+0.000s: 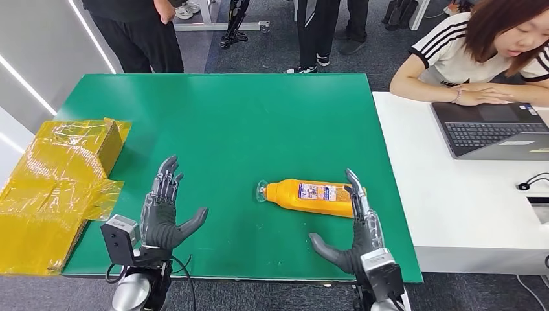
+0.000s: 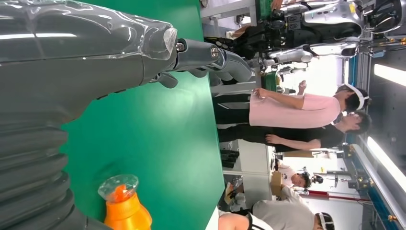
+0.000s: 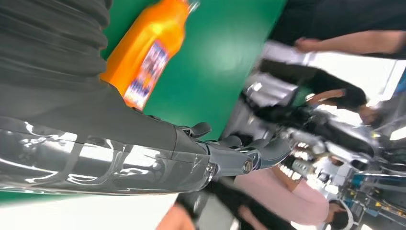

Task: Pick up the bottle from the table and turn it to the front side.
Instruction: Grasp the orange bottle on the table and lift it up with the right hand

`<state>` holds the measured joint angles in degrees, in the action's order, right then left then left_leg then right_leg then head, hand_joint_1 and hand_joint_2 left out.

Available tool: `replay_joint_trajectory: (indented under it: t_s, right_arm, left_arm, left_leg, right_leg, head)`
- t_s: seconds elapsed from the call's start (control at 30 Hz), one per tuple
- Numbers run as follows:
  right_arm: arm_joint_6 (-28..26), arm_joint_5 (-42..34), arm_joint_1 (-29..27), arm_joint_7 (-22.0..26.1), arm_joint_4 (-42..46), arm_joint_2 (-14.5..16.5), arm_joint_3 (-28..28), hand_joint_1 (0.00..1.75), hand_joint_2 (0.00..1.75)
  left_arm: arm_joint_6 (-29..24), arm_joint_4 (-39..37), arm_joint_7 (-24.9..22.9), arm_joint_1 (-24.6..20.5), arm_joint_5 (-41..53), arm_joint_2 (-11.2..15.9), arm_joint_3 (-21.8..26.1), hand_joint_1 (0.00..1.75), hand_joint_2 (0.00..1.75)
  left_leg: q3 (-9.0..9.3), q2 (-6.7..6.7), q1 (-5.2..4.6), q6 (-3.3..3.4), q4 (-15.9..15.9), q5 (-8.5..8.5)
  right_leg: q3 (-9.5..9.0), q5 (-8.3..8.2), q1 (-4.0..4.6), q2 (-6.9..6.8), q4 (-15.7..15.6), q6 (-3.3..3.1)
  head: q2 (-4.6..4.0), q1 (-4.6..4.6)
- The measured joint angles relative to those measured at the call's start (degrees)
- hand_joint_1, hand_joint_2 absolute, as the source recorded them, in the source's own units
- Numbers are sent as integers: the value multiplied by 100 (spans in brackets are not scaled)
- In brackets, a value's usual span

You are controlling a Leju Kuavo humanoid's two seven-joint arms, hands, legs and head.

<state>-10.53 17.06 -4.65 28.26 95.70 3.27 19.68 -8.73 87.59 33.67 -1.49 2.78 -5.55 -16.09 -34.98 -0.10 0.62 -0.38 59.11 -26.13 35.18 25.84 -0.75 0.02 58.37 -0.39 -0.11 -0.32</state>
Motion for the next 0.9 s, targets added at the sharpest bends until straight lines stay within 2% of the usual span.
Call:
replay_joint_trajectory:
  t_s: [0.1, 0.17, 0.4, 0.5, 0.63, 0.9]
  right_arm:
    - [-422, 1412, 306, -654, -196, -94, 1, 0, 175]
    - [-510, 1975, 565, -953, -372, -188, -2, 0, 175]
    - [-509, 2263, 985, -1217, -742, -354, -13, 0, 175]
    - [-201, 2364, 1347, -1552, -1071, -507, 12, 0, 175]
    - [429, 2390, 2114, -1920, -1840, -739, 115, 0, 175]
    - [1646, 2109, 3238, -2176, -3275, -956, 537, 0, 175]
  left_arm:
    - [34, -1, -50, -10, 136, -85, 0, 0, 175]
    - [72, -1, -74, -9, 215, -166, -2, 0, 175]
    - [124, -1, -79, -7, 277, -272, -4, 0, 175]
    - [204, -14, -80, -19, 314, -281, -11, 0, 175]
    - [320, -88, -117, -120, 325, -280, -52, 0, 175]
    - [460, -413, -199, -478, 213, -270, -157, 0, 175]
  left_leg:
    - [1, 4, 0, 0, 2, 0]
    - [1, 4, -1, 1, 5, 1]
    - [0, 3, 0, 1, 8, 0]
    - [1, 8, 0, 1, 7, 0]
    - [1, 9, 0, 7, 9, 7]
    - [1, 7, 0, 11, 12, 11]
  right_leg:
    - [0, -2, 0, 4, 0, 0]
    - [-1, -3, -1, 4, 0, 1]
    - [-2, -4, -1, 3, 0, 1]
    - [-1, -4, -1, 11, 1, 2]
    - [-2, -14, -1, 9, 1, 3]
    - [-1, -21, -1, 7, 2, 0]
  head:
    - [0, -1]
    - [0, 1]
    - [0, 0]
    - [0, 0]
    - [0, 1]
    - [0, 0]
